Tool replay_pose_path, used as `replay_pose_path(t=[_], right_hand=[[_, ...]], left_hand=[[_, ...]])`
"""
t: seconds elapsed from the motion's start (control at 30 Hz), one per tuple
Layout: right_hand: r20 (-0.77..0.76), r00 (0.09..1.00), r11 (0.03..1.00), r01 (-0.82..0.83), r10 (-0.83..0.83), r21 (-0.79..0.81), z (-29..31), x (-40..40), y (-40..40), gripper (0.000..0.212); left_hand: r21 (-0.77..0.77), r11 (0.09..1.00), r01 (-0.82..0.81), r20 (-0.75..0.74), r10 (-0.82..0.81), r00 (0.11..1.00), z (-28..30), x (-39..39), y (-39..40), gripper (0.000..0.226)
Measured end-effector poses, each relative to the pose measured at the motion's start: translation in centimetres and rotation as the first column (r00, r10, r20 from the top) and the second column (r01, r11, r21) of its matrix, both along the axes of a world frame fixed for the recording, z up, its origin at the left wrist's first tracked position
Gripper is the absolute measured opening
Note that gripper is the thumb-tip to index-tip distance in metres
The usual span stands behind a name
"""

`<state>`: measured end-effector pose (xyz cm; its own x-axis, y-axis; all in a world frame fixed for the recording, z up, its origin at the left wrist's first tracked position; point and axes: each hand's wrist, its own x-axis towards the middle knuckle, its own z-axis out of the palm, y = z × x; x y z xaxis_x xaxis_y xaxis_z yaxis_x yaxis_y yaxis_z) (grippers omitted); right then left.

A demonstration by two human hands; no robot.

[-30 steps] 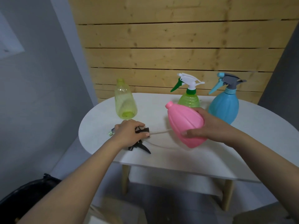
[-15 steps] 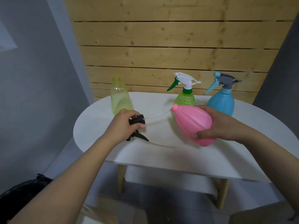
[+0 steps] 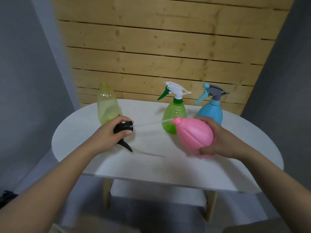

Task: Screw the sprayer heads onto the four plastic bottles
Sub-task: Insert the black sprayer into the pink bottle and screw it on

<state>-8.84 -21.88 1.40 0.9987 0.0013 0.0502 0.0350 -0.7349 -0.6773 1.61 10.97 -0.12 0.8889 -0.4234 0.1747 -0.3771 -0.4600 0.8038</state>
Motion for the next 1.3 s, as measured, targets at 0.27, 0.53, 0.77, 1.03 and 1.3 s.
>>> replay_pose_path(t=[0.27,0.53,0.77,1.03,1.3], right_hand=[[0.032,0.999,0.999,-0.032,0.033,-0.014,-0.1,-0.1,-0.1,0.098],[0.047,0.994,0.986,-0.096,0.104,-0.139,-0.1,0.1,1.2,0.102],[-0.088,0.979,0.979,-0.192,0.185,-0.073,0.1,0.7,2.4,0.096],[-0.191,0.944,0.963,-0.263,0.271,0.063,0.5,0.6,3.3,0.090],[-0.202,0.929,0.950,-0.304,0.311,0.067,1.1,0.6,3.4,0.090]], left_hand=[[0.025,0.999,0.036,0.039,-0.037,0.999,0.3,-0.2,-0.4,0.023],[0.099,0.985,0.139,0.092,-0.149,0.985,1.0,-0.6,-1.5,0.029],[0.154,0.965,0.213,0.107,-0.231,0.967,0.9,-1.3,-3.5,0.028],[-0.174,0.966,0.193,-0.139,-0.218,0.966,1.4,-1.8,-4.5,0.047],[-0.163,0.974,0.159,-0.301,-0.202,0.932,1.5,-1.8,-4.6,0.021]])
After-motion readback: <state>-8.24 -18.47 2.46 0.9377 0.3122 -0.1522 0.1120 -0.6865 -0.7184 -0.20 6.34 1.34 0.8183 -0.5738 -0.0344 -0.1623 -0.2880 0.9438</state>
